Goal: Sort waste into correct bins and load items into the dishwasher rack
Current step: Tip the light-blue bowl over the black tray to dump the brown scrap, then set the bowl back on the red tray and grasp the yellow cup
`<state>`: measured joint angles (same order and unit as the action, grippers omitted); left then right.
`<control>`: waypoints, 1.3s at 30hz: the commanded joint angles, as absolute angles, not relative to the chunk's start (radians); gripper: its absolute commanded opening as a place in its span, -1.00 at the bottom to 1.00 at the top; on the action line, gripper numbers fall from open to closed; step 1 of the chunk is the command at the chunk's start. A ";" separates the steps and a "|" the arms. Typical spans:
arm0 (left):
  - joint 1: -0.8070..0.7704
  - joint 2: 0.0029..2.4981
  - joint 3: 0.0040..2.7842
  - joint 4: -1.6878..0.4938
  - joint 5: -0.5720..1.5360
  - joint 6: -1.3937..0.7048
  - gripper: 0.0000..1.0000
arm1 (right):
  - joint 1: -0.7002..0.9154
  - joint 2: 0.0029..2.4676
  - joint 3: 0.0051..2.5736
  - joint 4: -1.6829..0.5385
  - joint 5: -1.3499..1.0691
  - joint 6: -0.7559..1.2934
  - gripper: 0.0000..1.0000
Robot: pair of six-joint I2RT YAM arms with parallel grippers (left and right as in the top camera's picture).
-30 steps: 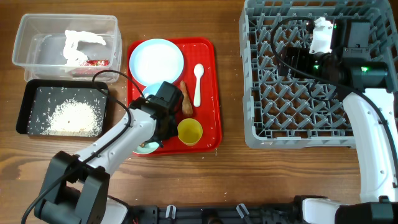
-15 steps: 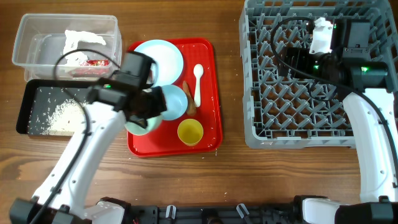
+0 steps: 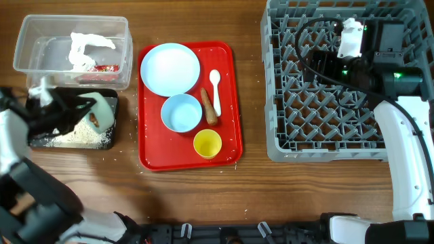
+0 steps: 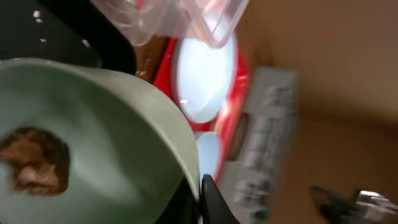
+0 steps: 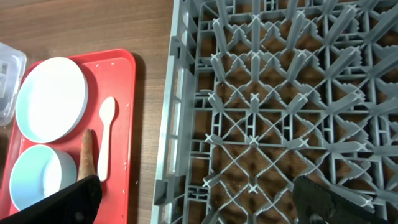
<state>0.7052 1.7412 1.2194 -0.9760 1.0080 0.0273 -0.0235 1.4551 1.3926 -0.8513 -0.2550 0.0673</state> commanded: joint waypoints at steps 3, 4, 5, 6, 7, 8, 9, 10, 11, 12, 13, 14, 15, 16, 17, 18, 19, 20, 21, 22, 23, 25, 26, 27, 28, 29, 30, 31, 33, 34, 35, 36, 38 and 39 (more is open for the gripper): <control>0.848 1.851 1.227 -0.980 1.510 0.107 -0.92 | -0.027 1.467 1.414 -0.849 -0.271 0.082 0.99; 0.857 1.851 1.227 -0.980 1.531 0.097 -0.92 | -0.027 1.467 1.414 -0.849 -0.271 0.081 0.99; 0.862 1.851 1.227 -0.980 1.557 0.097 -0.92 | -0.027 1.467 1.414 -0.849 -0.271 0.081 1.00; 0.862 1.851 1.227 -0.980 1.576 0.097 -0.92 | -0.027 1.467 1.414 -0.849 -0.271 0.081 0.99; 0.862 1.851 1.227 -0.983 1.577 0.077 -0.92 | -0.027 1.467 1.414 -0.849 -0.271 0.081 0.99; 0.862 1.850 1.227 -0.984 1.577 0.070 -0.92 | -0.027 1.467 1.414 -0.849 -0.271 0.081 1.00; 0.862 1.849 1.227 -0.989 1.577 0.070 -0.92 | -0.027 1.467 1.414 -0.849 -0.271 0.081 0.99; 0.859 1.843 1.227 -1.006 1.576 0.071 -0.92 | -0.027 1.467 1.414 -0.849 -0.271 0.081 0.99; 0.855 1.829 1.227 -1.029 1.568 0.075 -0.92 | -0.027 1.467 1.414 -0.849 -0.271 0.081 0.99; 0.847 1.801 1.227 -1.053 1.541 0.087 -0.92 | -0.027 1.467 1.414 -0.849 -0.271 0.081 0.99; 0.828 1.735 1.227 -1.092 1.484 0.123 -0.92 | -0.027 1.467 1.414 -0.849 -0.271 0.081 0.99; 0.809 1.682 1.227 -1.110 1.427 0.127 -0.92 | -0.027 1.467 1.414 -0.849 -0.271 0.081 0.99; 0.779 1.600 1.227 -1.128 1.320 0.127 -0.92 | -0.027 1.467 1.414 -0.850 -0.271 0.081 0.99; 0.737 1.517 1.227 -1.147 1.205 0.122 -0.92 | -0.027 1.467 1.414 -0.849 -0.271 0.081 0.99; 0.686 1.442 1.227 -1.161 1.081 0.100 -0.92 | -0.027 1.467 1.414 -0.846 -0.271 0.082 0.99; 0.593 1.342 1.227 -1.169 0.877 0.027 -0.92 | -0.027 1.467 1.414 -0.842 -0.271 0.082 0.99; 0.532 1.296 1.227 -1.169 0.757 -0.018 -0.92 | -0.027 1.467 1.414 -0.840 -0.271 0.081 0.99; 0.461 1.254 1.227 -1.169 0.630 -0.062 -0.92 | -0.027 1.467 1.414 -0.838 -0.271 0.081 0.99; 0.388 1.224 1.227 -1.169 0.517 -0.104 -0.92 | -0.027 1.467 1.414 -0.838 -0.271 0.081 0.99; 0.266 1.200 1.222 -1.167 0.382 -0.178 -0.92 | -0.027 1.467 1.414 -0.838 -0.271 0.082 0.99; 0.119 1.205 1.192 -1.143 0.279 -0.258 -0.92 | -0.027 1.467 1.414 -0.838 -0.272 0.081 1.00; -0.005 1.231 1.133 -1.090 0.208 -0.322 -0.92 | -0.027 1.467 1.414 -0.838 -0.271 0.081 1.00; -0.071 1.254 1.089 -1.037 0.189 -0.358 -0.92 | -0.027 1.467 1.414 -0.838 -0.271 0.082 1.00; -0.118 1.275 1.056 -0.990 0.188 -0.380 -0.92 | -0.027 1.467 1.414 -0.838 -0.271 0.081 1.00; -0.181 1.314 1.023 -0.934 0.173 -0.408 -0.92 | -0.027 1.467 1.414 -0.838 -0.271 0.081 1.00; -0.208 1.335 1.013 -0.918 0.155 -0.417 -0.92 | -0.027 1.467 1.414 -0.838 -0.271 0.081 0.99; -0.254 1.381 1.003 -0.904 0.117 -0.429 -0.92 | -0.027 1.467 1.414 -0.839 -0.271 0.081 0.99; -0.296 1.434 0.999 -0.895 0.118 -0.435 -0.92 | -0.027 1.467 1.414 -0.839 -0.271 0.082 0.99; -0.370 1.525 0.999 -0.893 0.117 -0.435 -0.92 | -0.027 1.467 1.414 -0.839 -0.271 0.081 1.00; -0.394 1.559 0.999 -0.893 0.109 -0.437 -0.92 | -0.027 1.467 1.414 -0.839 -0.271 0.082 1.00; -0.419 1.598 0.999 -0.895 0.077 -0.461 -0.92 | -0.027 1.467 1.414 -0.839 -0.271 0.081 1.00; -0.427 1.612 0.999 -0.893 0.076 -0.461 -0.92 | -0.027 1.467 1.414 -0.839 -0.271 0.081 1.00; -0.430 1.617 0.999 -0.894 0.076 -0.461 -0.83 | -0.027 1.467 1.414 -0.839 -0.271 0.081 1.00; -0.430 1.613 0.999 -0.894 0.077 -0.461 -0.66 | -0.027 1.467 1.414 -0.838 -0.271 0.081 1.00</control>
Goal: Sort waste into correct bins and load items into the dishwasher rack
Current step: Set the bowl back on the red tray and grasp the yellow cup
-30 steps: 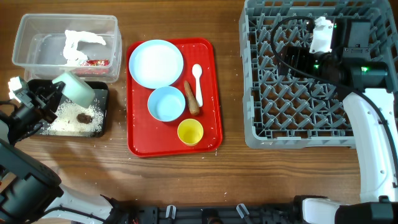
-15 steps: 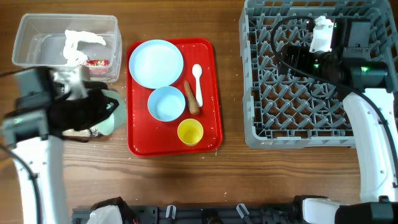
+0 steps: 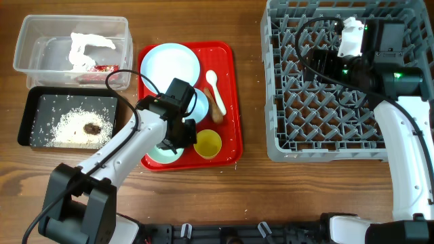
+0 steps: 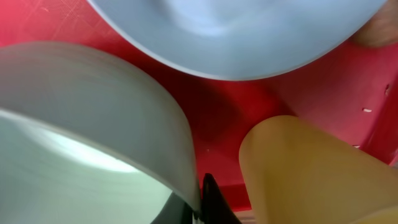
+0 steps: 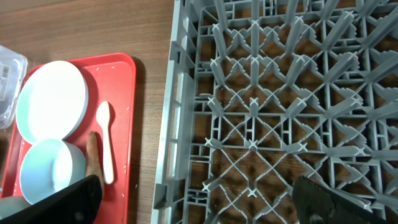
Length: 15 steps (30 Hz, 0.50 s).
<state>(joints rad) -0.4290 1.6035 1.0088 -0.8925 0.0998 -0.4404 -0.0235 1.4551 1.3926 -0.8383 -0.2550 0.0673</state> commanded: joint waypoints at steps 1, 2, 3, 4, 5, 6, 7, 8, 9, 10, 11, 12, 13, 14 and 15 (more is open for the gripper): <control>-0.429 1.612 1.003 -0.902 0.076 -0.461 -0.40 | -0.027 1.467 1.414 -0.838 -0.271 0.082 1.00; -0.427 1.612 1.028 -0.931 0.076 -0.459 -0.08 | -0.027 1.467 1.414 -0.838 -0.271 0.082 0.99; -0.418 1.612 1.068 -0.967 0.077 -0.456 0.00 | -0.027 1.467 1.414 -0.838 -0.272 0.082 0.99; -0.411 1.612 1.103 -0.993 0.077 -0.456 0.04 | -0.027 1.467 1.414 -0.838 -0.272 0.081 1.00; -0.405 1.612 1.163 -1.024 0.078 -0.455 0.08 | -0.027 1.467 1.414 -0.838 -0.272 0.081 0.99; -0.405 1.612 1.200 -1.029 0.083 -0.449 0.16 | -0.027 1.467 1.414 -0.838 -0.272 0.082 0.99; -0.407 1.612 1.218 -1.023 0.091 -0.449 0.21 | -0.027 1.467 1.414 -0.838 -0.272 0.081 1.00; -0.410 1.612 1.224 -0.999 0.112 -0.447 0.25 | -0.027 1.467 1.414 -0.838 -0.272 0.082 0.99; -0.417 1.615 1.223 -0.976 0.149 -0.407 0.25 | -0.027 1.467 1.414 -0.838 -0.272 0.082 0.99; -0.425 1.617 1.223 -0.968 0.160 -0.390 0.25 | -0.027 1.467 1.414 -0.838 -0.272 0.082 1.00; -0.441 1.626 1.223 -0.965 0.160 -0.372 0.25 | -0.027 1.467 1.414 -0.838 -0.272 0.082 0.99; -0.450 1.633 1.222 -0.967 0.159 -0.361 0.25 | -0.027 1.467 1.414 -0.838 -0.272 0.082 0.99; -0.461 1.641 1.214 -0.970 0.160 -0.345 0.24 | -0.027 1.467 1.414 -0.838 -0.272 0.082 0.99; -0.467 1.649 1.206 -0.973 0.160 -0.344 0.20 | -0.027 1.467 1.414 -0.838 -0.272 0.082 1.00; -0.472 1.661 1.204 -0.981 0.160 -0.344 0.13 | -0.027 1.467 1.414 -0.838 -0.271 0.082 0.99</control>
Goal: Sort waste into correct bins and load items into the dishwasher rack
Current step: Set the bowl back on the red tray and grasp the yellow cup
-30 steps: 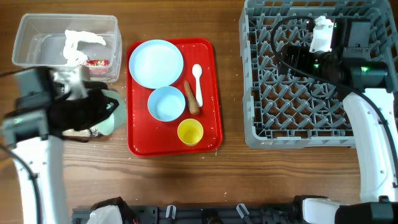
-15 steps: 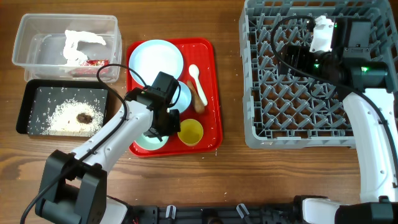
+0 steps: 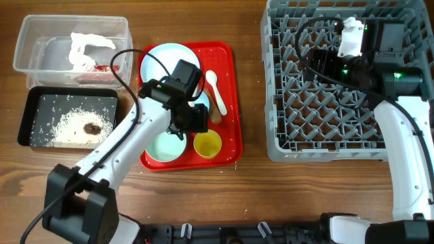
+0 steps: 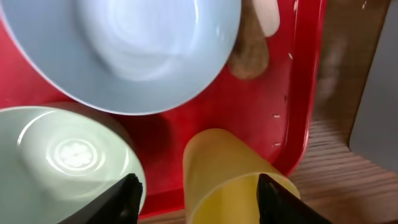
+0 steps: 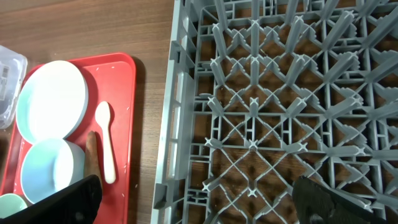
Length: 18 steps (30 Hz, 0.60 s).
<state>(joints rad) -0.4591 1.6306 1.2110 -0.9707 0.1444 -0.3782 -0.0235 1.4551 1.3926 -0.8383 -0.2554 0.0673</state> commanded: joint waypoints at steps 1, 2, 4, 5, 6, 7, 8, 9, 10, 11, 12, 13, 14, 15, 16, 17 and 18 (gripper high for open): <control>-0.482 1.684 1.203 -0.994 0.160 -0.344 0.03 | -0.027 1.467 1.414 -0.838 -0.272 0.082 0.99; -0.489 1.696 1.202 -0.999 0.160 -0.343 -0.07 | -0.027 1.467 1.414 -0.838 -0.272 0.082 0.99; -0.504 1.705 1.202 -0.999 0.160 -0.339 -0.21 | -0.027 1.467 1.414 -0.838 -0.272 0.082 0.99; -0.514 1.706 1.202 -0.999 0.160 -0.323 -0.28 | -0.027 1.467 1.414 -0.838 -0.272 0.082 0.99; -0.525 1.706 1.201 -0.996 0.159 -0.317 -0.39 | -0.027 1.467 1.414 -0.838 -0.272 0.082 0.99; -0.529 1.706 1.196 -0.987 0.159 -0.317 -0.56 | -0.027 1.467 1.414 -0.838 -0.272 0.082 1.00; -0.533 1.707 1.189 -0.976 0.159 -0.318 -0.76 | -0.027 1.467 1.414 -0.839 -0.272 0.082 0.99; -0.533 1.708 1.182 -0.964 0.159 -0.318 -0.88 | -0.027 1.467 1.414 -0.839 -0.272 0.082 0.98; -0.533 1.710 1.176 -0.960 0.159 -0.318 -0.92 | -0.027 1.467 1.414 -0.839 -0.272 0.082 0.99; -0.533 1.711 1.176 -0.961 0.159 -0.318 -0.92 | -0.027 1.467 1.414 -0.839 -0.272 0.082 0.99; -0.533 1.711 1.176 -0.960 0.159 -0.318 -0.92 | -0.027 1.467 1.414 -0.839 -0.272 0.083 0.99; -0.533 1.711 1.176 -0.958 0.159 -0.318 -0.92 | -0.027 1.467 1.414 -0.839 -0.272 0.082 0.99; -0.533 1.711 1.176 -0.953 0.159 -0.319 -0.92 | -0.027 1.467 1.414 -0.839 -0.272 0.082 0.99; -0.533 1.711 1.176 -0.945 0.160 -0.322 -0.92 | -0.027 1.467 1.414 -0.839 -0.272 0.082 0.99; -0.533 1.711 1.176 -0.934 0.161 -0.326 -0.92 | -0.027 1.467 1.414 -0.839 -0.272 0.082 1.00; -0.533 1.711 1.176 -0.919 0.165 -0.338 -0.92 | -0.027 1.467 1.414 -0.839 -0.271 0.082 0.99; -0.533 1.711 1.176 -0.905 0.168 -0.356 -0.92 | -0.027 1.467 1.414 -0.839 -0.271 0.082 0.99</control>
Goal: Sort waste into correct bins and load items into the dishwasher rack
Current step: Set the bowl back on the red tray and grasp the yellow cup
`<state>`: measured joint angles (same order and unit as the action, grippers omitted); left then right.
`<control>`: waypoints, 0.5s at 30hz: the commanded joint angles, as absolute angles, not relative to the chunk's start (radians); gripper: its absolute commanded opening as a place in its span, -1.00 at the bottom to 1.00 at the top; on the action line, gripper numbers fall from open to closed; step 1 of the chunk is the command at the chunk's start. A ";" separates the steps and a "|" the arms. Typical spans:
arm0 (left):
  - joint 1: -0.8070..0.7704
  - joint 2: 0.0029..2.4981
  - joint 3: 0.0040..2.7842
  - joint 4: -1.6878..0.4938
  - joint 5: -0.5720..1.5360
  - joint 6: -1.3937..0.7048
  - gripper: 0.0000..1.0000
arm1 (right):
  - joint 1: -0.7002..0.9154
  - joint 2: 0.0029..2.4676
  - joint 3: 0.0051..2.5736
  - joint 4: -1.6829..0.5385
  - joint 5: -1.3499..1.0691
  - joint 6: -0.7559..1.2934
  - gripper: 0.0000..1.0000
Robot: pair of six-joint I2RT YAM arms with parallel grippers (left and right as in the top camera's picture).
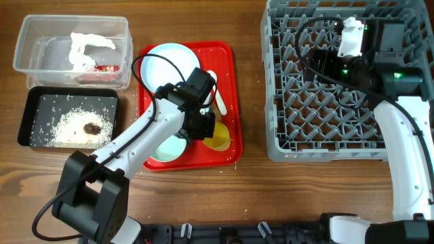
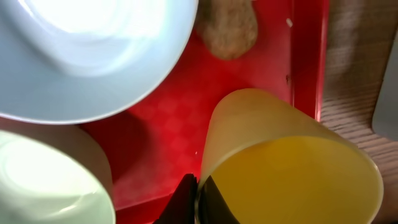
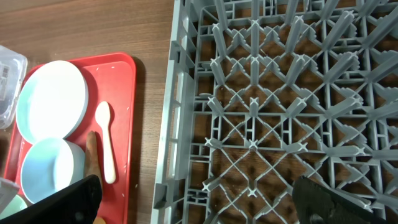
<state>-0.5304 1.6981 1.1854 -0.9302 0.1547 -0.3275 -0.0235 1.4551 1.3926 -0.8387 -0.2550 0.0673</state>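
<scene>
My left gripper [image 1: 207,127] [image 2: 196,186] is shut on the rim of the yellow cup [image 1: 220,139] [image 2: 286,168], one finger inside and one outside. The cup stands at the front right of the red tray [image 1: 228,68]. An empty green bowl [image 1: 163,149] [image 2: 37,180] sits at the tray's front left, and a blue bowl [image 2: 81,56] lies behind it. A brown food piece [image 2: 227,28] lies beside the blue bowl. My right gripper [image 1: 317,64] [image 3: 199,199] hangs open above the grey dishwasher rack [image 1: 325,115] [image 3: 280,93], holding nothing.
A white plate [image 1: 166,64] and a white spoon [image 3: 107,143] also lie on the tray. A clear bin [image 1: 73,51] with wrappers stands at the back left. In front of it is a black bin [image 1: 71,122] with rice and a brown scrap.
My left gripper was open above the tray between the green bowl and the yellow cup. Now it is farther right and shut on the cup's rim. The right arm has not moved.
My left gripper held the green bowl, with a brown scrap inside, tilted over the black bin. Then the emptied bowl was on the tray's front left, still gripped, the scrap in the bin. Then the gripper was open beside it. Now it grips the yellow cup.
</scene>
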 commanded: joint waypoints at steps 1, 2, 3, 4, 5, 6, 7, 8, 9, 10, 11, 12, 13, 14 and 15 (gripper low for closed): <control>-0.533 1.711 1.176 -0.900 0.171 -0.360 -0.68 | -0.027 1.467 1.414 -0.839 -0.272 0.082 0.99; -0.533 1.711 1.176 -0.897 0.175 -0.360 -0.55 | -0.027 1.467 1.414 -0.839 -0.272 0.082 0.99; -0.533 1.711 1.176 -0.897 0.176 -0.360 -0.47 | -0.027 1.467 1.414 -0.839 -0.272 0.082 0.99; -0.538 1.715 1.176 -0.894 0.178 -0.360 -0.45 | -0.027 1.467 1.414 -0.839 -0.272 0.082 0.99; -0.544 1.720 1.176 -0.888 0.179 -0.360 -0.46 | -0.027 1.467 1.414 -0.838 -0.272 0.082 1.00; -0.553 1.731 1.176 -0.878 0.178 -0.360 -0.49 | -0.027 1.467 1.414 -0.839 -0.271 0.082 0.99; -0.560 1.742 1.176 -0.871 0.179 -0.360 -0.52 | -0.027 1.467 1.414 -0.839 -0.272 0.082 0.99; -0.567 1.750 1.176 -0.867 0.178 -0.360 -0.60 | -0.027 1.467 1.414 -0.839 -0.271 0.082 1.00; -0.574 1.761 1.176 -0.866 0.178 -0.360 -0.81 | -0.027 1.467 1.414 -0.839 -0.272 0.082 0.99; -0.574 1.763 1.176 -0.866 0.178 -0.360 -0.92 | -0.027 1.467 1.414 -0.839 -0.272 0.082 0.99; -0.574 1.763 1.176 -0.866 0.179 -0.360 -0.92 | -0.027 1.467 1.414 -0.839 -0.272 0.082 1.00; -0.572 1.761 1.177 -0.868 0.180 -0.360 -0.92 | -0.027 1.467 1.414 -0.839 -0.272 0.083 1.00; -0.549 1.748 1.190 -0.884 0.229 -0.360 -0.92 | -0.027 1.467 1.414 -0.840 -0.274 0.092 0.99; -0.522 1.735 1.205 -0.895 0.284 -0.359 -0.92 | -0.027 1.467 1.414 -0.839 -0.293 0.097 0.99; -0.501 1.724 1.214 -0.897 0.329 -0.358 -0.92 | -0.027 1.467 1.414 -0.837 -0.339 0.097 0.99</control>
<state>-0.5575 1.7523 1.1835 -0.8875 0.2070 -0.3573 -0.0235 1.4551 1.3926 -0.8394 -0.2619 0.0784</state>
